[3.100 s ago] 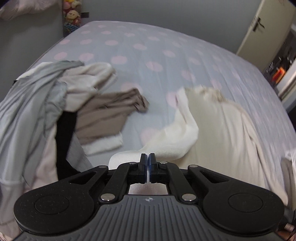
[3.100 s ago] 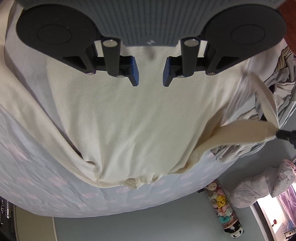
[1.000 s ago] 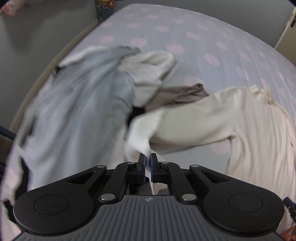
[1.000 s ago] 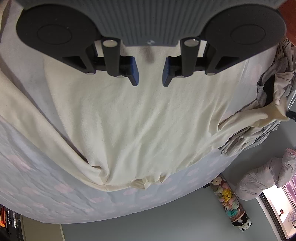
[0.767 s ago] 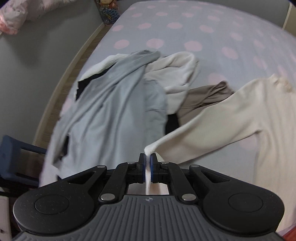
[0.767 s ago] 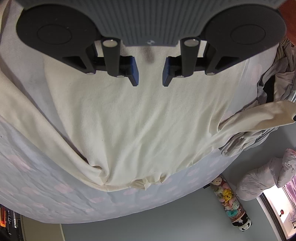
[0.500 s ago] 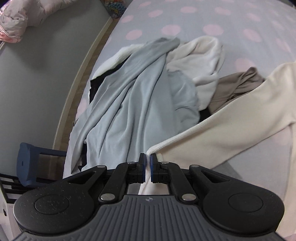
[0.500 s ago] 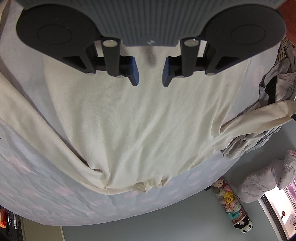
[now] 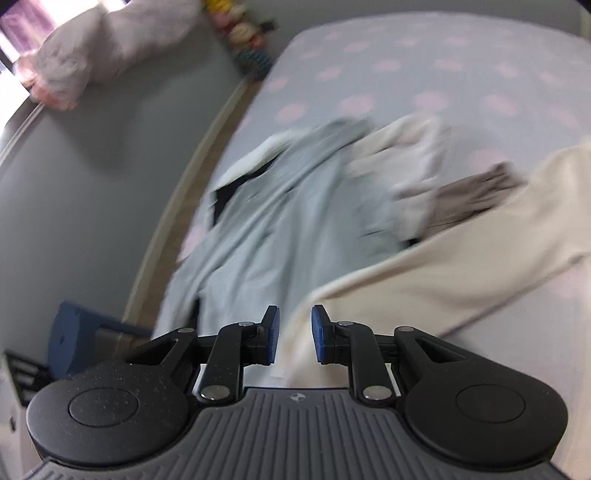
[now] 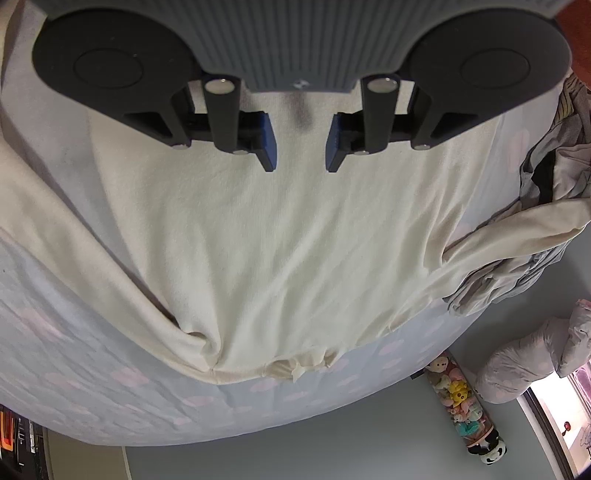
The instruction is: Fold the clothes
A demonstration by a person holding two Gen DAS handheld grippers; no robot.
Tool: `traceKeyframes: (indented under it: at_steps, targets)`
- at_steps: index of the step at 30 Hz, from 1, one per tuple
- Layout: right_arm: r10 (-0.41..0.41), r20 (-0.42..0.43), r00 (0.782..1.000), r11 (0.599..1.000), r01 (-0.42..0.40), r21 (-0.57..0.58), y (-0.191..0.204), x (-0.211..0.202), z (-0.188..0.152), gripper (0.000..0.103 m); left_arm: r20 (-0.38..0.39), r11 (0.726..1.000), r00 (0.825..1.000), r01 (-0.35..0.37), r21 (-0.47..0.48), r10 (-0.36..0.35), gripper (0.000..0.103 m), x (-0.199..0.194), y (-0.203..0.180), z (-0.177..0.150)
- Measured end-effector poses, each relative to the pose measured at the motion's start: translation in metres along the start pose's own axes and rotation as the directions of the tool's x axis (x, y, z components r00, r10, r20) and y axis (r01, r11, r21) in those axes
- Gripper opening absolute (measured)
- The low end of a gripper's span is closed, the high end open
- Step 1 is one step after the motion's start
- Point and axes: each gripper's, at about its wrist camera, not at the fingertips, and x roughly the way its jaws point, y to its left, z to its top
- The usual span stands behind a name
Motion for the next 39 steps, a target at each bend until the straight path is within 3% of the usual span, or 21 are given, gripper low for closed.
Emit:
traceKeyframes:
  at_steps: [4, 8, 12, 16, 18, 21, 23, 28, 34, 39]
  targets:
    - [-0.005, 0.000, 1.000, 0.999, 0.005, 0.041, -0.004, -0.009, 0.007, 0.033, 0.085, 0.990, 0.987, 0.133, 0.040, -0.136, 0.017, -0.059, -0.037, 0.006]
    - [0.000, 0.022, 1.000, 0.997, -0.002, 0.072, -0.015, -0.034, 0.026, 0.035, 0.162, 0.957, 0.944, 0.280, 0.073, -0.288, 0.020, -0.117, -0.081, 0.010]
    - [-0.053, 0.051, 0.997, 0.998, 0.052, 0.030, -0.032, -0.072, 0.052, 0.041, 0.228, 0.902, 0.873, 0.418, 0.106, -0.431, 0.022, -0.160, -0.128, 0.007]
    - [-0.125, 0.060, 0.990, 0.992, 0.124, 0.020, -0.069, -0.110, 0.066, 0.042, 0.280, 0.827, 0.780, 0.549, 0.124, -0.560, 0.026, -0.183, -0.177, -0.003]
    - [-0.166, 0.057, 0.984, 0.986, 0.165, 0.025, -0.091, -0.128, 0.067, 0.042, 0.280, 0.787, 0.739, 0.603, 0.128, -0.612, 0.027, -0.185, -0.201, -0.012]
    - [-0.225, 0.030, 0.974, 0.974, 0.224, 0.045, -0.128, -0.148, 0.051, 0.042, 0.247, 0.730, 0.693, 0.674, 0.114, -0.678, 0.027, -0.179, -0.231, -0.027]
    - [-0.237, 0.002, 0.971, 0.969, 0.237, 0.070, -0.148, -0.157, 0.036, 0.042, 0.225, 0.717, 0.687, 0.691, 0.094, -0.691, 0.027, -0.172, -0.248, -0.037]
    - [-0.215, -0.053, 0.975, 0.968, 0.220, 0.125, -0.179, -0.159, -0.001, 0.041, 0.143, 0.715, 0.703, 0.698, 0.048, -0.696, 0.027, -0.147, -0.282, -0.058]
    - [-0.210, -0.089, 0.974, 0.961, 0.222, 0.167, -0.209, -0.148, -0.024, 0.041, 0.088, 0.736, 0.732, 0.677, 0.018, -0.676, 0.027, -0.131, -0.291, -0.080]
    - [-0.153, -0.081, 0.985, 0.967, 0.166, 0.195, -0.214, -0.139, -0.038, 0.041, 0.069, 0.754, 0.754, 0.656, -0.034, -0.653, 0.027, -0.121, -0.284, -0.088]
